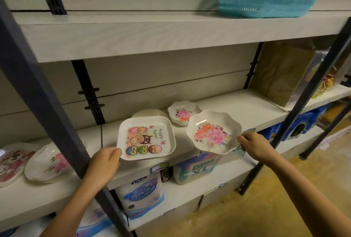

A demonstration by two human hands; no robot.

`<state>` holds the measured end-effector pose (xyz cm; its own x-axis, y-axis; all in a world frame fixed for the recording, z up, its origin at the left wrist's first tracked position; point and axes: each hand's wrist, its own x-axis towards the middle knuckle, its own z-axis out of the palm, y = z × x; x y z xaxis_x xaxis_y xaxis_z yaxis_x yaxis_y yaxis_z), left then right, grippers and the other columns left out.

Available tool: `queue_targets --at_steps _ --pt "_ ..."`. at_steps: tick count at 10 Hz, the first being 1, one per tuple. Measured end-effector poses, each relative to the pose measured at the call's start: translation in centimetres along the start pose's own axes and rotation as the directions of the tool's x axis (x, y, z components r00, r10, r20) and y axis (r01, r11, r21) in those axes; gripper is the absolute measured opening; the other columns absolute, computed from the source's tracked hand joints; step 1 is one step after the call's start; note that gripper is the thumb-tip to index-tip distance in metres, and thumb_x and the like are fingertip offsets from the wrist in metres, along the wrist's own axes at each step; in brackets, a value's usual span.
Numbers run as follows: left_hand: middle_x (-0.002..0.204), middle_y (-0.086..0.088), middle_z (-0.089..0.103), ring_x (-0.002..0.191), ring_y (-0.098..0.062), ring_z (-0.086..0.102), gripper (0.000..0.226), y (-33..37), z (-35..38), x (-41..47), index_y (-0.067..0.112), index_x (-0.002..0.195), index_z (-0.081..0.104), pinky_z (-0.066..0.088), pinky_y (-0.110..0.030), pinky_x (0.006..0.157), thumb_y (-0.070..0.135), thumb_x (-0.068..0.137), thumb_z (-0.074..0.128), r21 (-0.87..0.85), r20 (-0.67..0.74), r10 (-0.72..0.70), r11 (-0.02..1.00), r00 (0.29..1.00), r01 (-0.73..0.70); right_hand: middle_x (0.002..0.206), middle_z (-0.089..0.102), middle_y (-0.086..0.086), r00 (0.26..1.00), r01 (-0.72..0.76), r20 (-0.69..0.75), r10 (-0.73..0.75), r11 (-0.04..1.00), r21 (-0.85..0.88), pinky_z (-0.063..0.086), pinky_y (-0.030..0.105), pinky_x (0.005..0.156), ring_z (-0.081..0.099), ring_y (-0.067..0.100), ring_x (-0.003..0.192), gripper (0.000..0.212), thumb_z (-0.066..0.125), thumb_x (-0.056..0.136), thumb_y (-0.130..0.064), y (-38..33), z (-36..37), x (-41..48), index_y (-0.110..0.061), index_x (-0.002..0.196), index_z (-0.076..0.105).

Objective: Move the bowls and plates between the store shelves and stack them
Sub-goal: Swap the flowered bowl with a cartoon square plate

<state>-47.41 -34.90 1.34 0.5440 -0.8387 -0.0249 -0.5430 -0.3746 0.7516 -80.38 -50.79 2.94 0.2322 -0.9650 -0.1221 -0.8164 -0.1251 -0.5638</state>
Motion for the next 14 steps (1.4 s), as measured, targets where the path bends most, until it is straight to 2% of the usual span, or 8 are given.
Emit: queue_targets --at_steps 2,5,8,9,10,11,12,14 --pt "0.050 -0.005 0.044 0.053 -0.023 0.041 0.041 1.1 1.2 2.9 0.013 0.050 0.044 0.026 -0.030 0.052 0.004 0.090 0.043 0.073 -0.088 -0.083 0.993 0.993 0.089 0.089 0.066 0.027 0.997 0.070 0.024 -0.068 0.997 -0.046 0.047 0.045 0.076 0.059 0.041 0.085 0.038 0.041 0.095 -0.019 1.5 0.1 9.1 0.011 0.089 0.064" --pt "0.057 -0.004 0.042 0.055 -0.014 0.039 0.037 3.0 3.6 4.9 0.011 0.056 0.044 0.029 -0.024 0.052 0.003 0.092 0.041 0.067 -0.208 -0.227 0.967 0.951 0.246 0.101 0.068 0.020 0.965 0.216 0.184 -0.189 0.967 -0.139 0.034 0.028 0.069 0.053 0.028 0.082 0.036 0.036 0.097 -0.023 0.5 1.6 21.9 -0.004 0.088 0.065" --pt "0.075 -0.009 0.053 0.064 -0.013 0.042 0.021 4.5 6.4 5.2 0.011 0.073 0.053 0.034 -0.021 0.063 0.004 0.091 0.048 0.090 -0.304 -0.257 0.951 0.917 0.296 0.111 0.067 0.015 0.905 0.322 0.357 -0.233 0.922 -0.213 0.033 0.024 0.072 0.059 0.032 0.104 0.036 0.036 0.098 -0.032 -1.3 3.6 30.2 -0.009 0.094 0.065" --pt "0.058 -0.014 0.059 0.049 -0.023 0.054 0.027 4.5 6.1 5.0 0.004 0.062 0.060 0.041 -0.019 0.050 -0.010 0.054 0.082 0.005 -0.119 -0.434 0.899 0.893 0.437 0.113 0.067 0.017 0.888 0.342 0.402 -0.225 0.907 -0.246 0.033 0.024 0.072 0.059 0.032 0.106 0.045 0.035 0.098 -0.034 -1.9 4.5 31.3 -0.003 0.106 0.065" --pt "0.047 -0.007 0.053 0.042 -0.019 0.049 0.032 5.5 6.4 4.6 0.011 0.051 0.053 0.043 -0.025 0.046 -0.003 0.071 0.072 -0.111 -0.210 -0.422 0.907 0.882 0.407 0.115 0.066 0.018 0.877 0.354 0.433 -0.208 0.890 -0.289 0.033 0.024 0.072 0.059 0.032 0.108 0.048 0.035 0.097 -0.039 -2.4 5.2 32.0 -0.003 0.109 0.065" --pt "0.050 -0.009 0.055 0.047 -0.011 0.038 0.027 5.1 6.3 4.3 0.006 0.054 0.056 0.025 -0.013 0.045 -0.010 0.068 0.073 -0.099 -0.285 -0.401 0.916 0.870 0.389 0.118 0.065 0.015 0.881 0.337 0.444 -0.165 0.877 -0.343 0.036 0.026 0.074 0.059 0.031 0.109 0.054 0.037 0.094 -0.049 -2.3 5.8 32.6 -0.006 0.113 0.063" --pt "0.057 -0.010 0.054 0.052 -0.017 0.041 0.030 5.7 6.4 4.2 0.008 0.060 0.055 0.035 -0.030 0.056 -0.001 0.088 0.053 -0.277 -0.310 -0.518 0.851 0.798 0.445 0.115 0.065 0.010 0.893 0.302 0.432 -0.127 0.881 -0.364 0.042 0.030 0.080 0.059 0.029 0.104 0.055 0.039 0.089 -0.056 -1.5 6.4 32.8 -0.013 0.113 0.063" --pt "0.055 -0.004 0.042 0.054 -0.018 0.040 0.039 5.5 6.6 4.8 0.016 0.055 0.041 0.034 -0.027 0.057 0.002 0.092 0.045 -0.097 -0.357 -0.422 0.904 0.834 0.416 0.117 0.060 0.013 0.929 0.277 0.338 -0.153 0.892 -0.358 0.041 0.034 0.080 0.057 0.031 0.104 0.053 0.028 0.094 -0.051 -0.9 5.3 31.3 -0.010 0.117 0.053"
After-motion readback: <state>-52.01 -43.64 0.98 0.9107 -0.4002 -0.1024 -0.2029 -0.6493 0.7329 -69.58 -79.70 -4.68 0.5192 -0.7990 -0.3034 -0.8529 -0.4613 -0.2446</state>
